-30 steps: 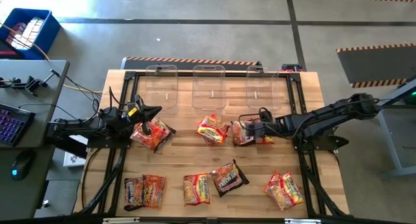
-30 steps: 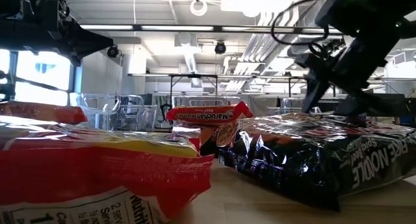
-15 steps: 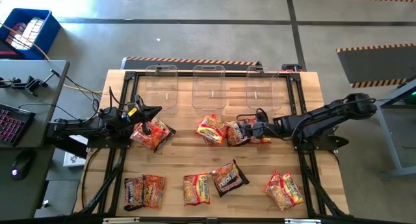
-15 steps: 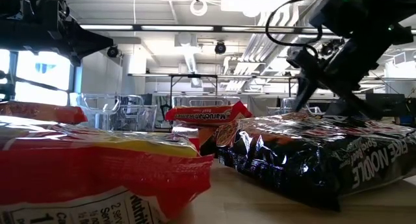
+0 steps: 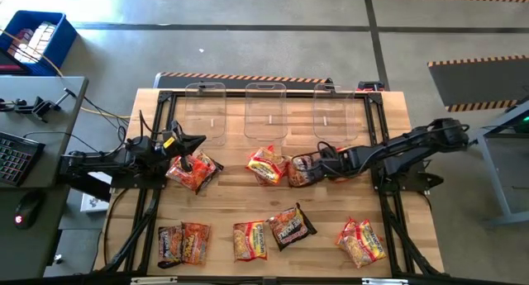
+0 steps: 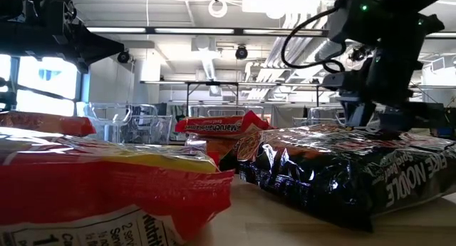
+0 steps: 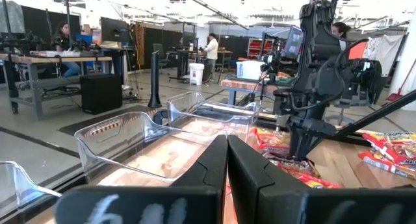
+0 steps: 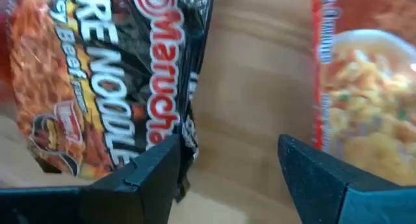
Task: Sort Maruchan noodles
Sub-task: Put the black noodle pack into the right transparent bin
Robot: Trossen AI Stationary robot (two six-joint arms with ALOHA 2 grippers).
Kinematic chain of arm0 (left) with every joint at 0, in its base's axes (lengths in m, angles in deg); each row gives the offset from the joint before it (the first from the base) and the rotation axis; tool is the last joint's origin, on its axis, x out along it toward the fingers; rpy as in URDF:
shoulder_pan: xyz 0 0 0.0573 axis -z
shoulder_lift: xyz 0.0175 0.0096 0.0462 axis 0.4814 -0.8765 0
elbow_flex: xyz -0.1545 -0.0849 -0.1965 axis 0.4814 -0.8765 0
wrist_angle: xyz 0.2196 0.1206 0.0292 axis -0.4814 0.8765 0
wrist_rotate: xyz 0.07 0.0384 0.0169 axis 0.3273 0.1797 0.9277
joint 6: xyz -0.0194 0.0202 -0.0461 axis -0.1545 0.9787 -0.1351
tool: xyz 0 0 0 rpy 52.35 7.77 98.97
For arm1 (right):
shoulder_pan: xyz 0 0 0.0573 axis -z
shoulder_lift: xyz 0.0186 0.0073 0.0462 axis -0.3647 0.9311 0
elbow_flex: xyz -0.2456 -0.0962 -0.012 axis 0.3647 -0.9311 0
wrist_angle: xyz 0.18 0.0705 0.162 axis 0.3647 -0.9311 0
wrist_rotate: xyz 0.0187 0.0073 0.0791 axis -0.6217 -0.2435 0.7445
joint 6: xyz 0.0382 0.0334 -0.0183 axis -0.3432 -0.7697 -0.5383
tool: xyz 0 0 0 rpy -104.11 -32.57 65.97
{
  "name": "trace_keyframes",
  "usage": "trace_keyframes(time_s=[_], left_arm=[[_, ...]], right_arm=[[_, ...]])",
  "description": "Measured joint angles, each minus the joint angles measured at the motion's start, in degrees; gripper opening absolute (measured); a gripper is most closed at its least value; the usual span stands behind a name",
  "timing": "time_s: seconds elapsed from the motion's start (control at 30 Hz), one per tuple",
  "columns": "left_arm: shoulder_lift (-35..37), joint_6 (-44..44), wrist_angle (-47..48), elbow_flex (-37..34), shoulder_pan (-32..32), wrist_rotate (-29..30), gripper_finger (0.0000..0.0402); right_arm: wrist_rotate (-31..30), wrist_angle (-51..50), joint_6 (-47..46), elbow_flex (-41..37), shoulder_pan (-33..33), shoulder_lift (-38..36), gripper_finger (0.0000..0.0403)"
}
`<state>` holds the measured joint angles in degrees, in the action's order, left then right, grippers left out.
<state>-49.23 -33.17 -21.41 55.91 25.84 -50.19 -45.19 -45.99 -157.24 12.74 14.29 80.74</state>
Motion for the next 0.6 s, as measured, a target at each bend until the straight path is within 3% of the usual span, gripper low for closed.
trace_keyframes(time_s=[0.23,0.37,0.6], left_arm=[[0.0,0.0,-0.01,0.0,-0.02,0.0,0.0003],[0.01,-0.15,0.0,0.0,0.0,0.0,0.0003],[0.0,-0.52,0.34,0.0,0.0,-1.87,0.0003]], right_arm=[[-1.57,13.71,1.32,-2.58,-0.01,-2.62,0.0236],[-2.02,14.72,-1.12,-4.51,0.0,0.13,0.0237],[-3.57,34.19,-0.9,-8.83,-0.01,4.17,0.0249]])
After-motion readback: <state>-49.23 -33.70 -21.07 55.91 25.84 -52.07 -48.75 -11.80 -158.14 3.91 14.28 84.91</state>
